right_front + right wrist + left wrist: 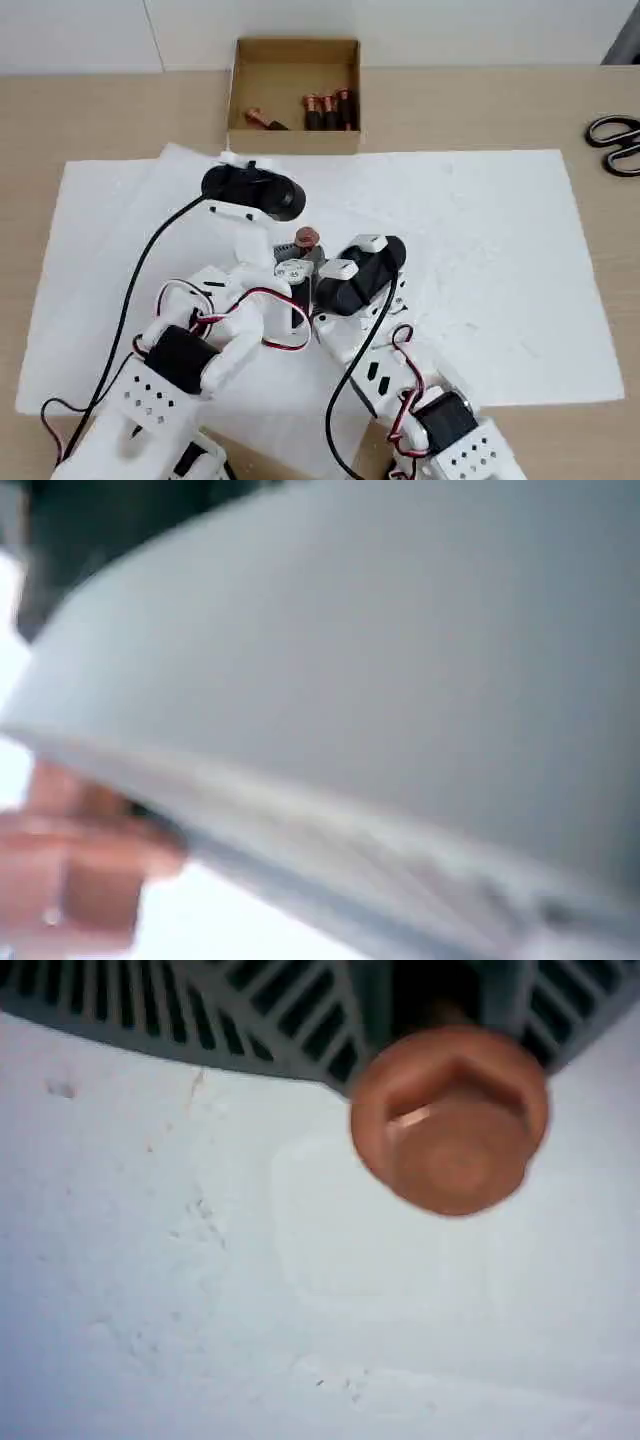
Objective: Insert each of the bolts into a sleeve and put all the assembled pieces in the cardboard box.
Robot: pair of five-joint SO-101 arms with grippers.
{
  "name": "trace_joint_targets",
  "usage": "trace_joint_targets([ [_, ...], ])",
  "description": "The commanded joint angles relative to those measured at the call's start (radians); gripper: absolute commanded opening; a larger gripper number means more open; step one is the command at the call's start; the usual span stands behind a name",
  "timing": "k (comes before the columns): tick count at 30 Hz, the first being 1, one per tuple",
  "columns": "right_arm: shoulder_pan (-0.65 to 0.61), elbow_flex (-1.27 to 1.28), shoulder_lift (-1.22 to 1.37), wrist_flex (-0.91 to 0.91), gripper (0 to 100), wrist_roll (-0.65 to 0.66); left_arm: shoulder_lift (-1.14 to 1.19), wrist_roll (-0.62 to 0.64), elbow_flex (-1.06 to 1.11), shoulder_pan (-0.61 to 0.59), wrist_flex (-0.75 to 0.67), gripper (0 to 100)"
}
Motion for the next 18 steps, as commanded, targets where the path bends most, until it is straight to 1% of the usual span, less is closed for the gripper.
trace_joint_targets([
  [1,0.005,-0.020,-0.054,-0.028,0.4,0.011,0.015,0.000,-0.008,-0.006,0.025,1],
  [4,0.005,-0.012,-0.054,-0.028,0.4,0.011,0.014,0.002,-0.012,-0.006,0.052,7],
  [6,0.005,-0.012,-0.056,-0.028,0.4,0.011,0.011,0.026,-0.013,-0.006,0.068,12],
  [8,0.005,-0.012,-0.056,-0.028,0.4,0.011,0.011,0.049,-0.018,-0.008,0.081,15],
  [13,0.005,-0.012,-0.056,-0.028,0.4,0.011,0.009,0.052,-0.070,-0.046,0.086,16],
  [18,0.005,-0.012,-0.056,-0.028,0.4,0.011,0.009,0.055,-0.143,-0.089,0.150,16],
])
